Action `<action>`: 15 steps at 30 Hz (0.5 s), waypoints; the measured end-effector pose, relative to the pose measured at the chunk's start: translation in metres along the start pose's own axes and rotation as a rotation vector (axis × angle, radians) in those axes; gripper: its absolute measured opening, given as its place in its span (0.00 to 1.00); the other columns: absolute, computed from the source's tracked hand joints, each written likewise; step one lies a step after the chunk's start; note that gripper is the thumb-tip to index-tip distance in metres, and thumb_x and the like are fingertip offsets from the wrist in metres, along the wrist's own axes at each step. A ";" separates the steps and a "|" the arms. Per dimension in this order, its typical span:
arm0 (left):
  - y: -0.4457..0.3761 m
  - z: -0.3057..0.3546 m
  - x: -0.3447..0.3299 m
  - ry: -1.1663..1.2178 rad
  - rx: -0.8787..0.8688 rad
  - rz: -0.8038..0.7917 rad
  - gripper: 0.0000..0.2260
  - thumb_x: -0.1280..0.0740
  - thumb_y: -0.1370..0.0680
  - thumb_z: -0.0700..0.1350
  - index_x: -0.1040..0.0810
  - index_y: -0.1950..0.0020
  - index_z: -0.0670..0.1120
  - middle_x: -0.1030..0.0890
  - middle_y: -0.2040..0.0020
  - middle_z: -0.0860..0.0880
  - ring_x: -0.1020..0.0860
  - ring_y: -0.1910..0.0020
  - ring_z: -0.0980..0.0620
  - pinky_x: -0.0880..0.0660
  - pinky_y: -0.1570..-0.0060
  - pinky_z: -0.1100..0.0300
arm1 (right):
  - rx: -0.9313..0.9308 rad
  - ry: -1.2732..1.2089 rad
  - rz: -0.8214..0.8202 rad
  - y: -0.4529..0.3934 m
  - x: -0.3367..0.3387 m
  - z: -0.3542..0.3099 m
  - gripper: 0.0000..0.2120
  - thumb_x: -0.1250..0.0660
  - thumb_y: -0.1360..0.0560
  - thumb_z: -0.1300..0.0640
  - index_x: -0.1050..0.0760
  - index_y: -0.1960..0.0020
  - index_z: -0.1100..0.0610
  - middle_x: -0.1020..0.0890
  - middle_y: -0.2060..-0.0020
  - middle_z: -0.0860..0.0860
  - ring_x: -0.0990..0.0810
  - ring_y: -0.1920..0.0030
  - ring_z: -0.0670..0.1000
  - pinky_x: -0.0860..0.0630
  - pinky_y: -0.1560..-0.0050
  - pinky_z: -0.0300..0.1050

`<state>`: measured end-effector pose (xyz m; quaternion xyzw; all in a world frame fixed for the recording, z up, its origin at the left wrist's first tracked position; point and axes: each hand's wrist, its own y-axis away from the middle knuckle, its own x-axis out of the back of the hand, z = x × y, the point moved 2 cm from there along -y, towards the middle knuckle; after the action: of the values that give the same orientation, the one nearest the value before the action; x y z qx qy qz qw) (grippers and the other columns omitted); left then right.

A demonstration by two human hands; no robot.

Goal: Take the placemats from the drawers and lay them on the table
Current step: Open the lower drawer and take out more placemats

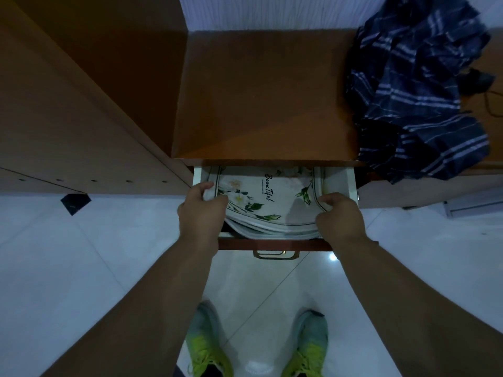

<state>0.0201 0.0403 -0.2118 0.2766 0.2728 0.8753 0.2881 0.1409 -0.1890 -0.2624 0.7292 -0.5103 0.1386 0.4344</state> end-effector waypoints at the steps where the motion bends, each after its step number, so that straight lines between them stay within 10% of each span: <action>1: 0.000 0.006 0.003 0.043 0.050 -0.048 0.16 0.32 0.22 0.39 0.23 0.37 0.54 0.19 0.45 0.49 0.16 0.51 0.48 0.16 0.52 0.50 | -0.017 -0.058 0.004 0.003 0.002 -0.003 0.23 0.34 0.27 0.68 0.24 0.34 0.55 0.26 0.34 0.57 0.23 0.42 0.54 0.26 0.45 0.41; 7: 0.015 0.034 0.022 0.022 0.217 -0.147 0.04 0.36 0.19 0.39 0.22 0.51 0.45 0.19 0.47 0.42 0.19 0.47 0.45 0.19 0.42 0.46 | -0.220 -0.207 -0.099 0.021 0.037 -0.023 0.32 0.25 0.33 0.58 0.27 0.30 0.52 0.25 0.37 0.55 0.21 0.48 0.52 0.19 0.46 0.50; 15: 0.026 0.013 0.052 -0.290 0.162 -0.262 0.16 0.30 0.29 0.39 0.21 0.46 0.56 0.19 0.43 0.36 0.19 0.47 0.32 0.26 0.57 0.51 | -0.380 -0.080 -0.275 0.042 0.079 -0.015 0.12 0.30 0.24 0.59 0.21 0.42 0.64 0.19 0.50 0.61 0.21 0.53 0.58 0.23 0.51 0.51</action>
<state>-0.0164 0.0604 -0.1688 0.3841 0.3316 0.7566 0.4125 0.1432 -0.2303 -0.1822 0.7018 -0.4398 -0.0494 0.5582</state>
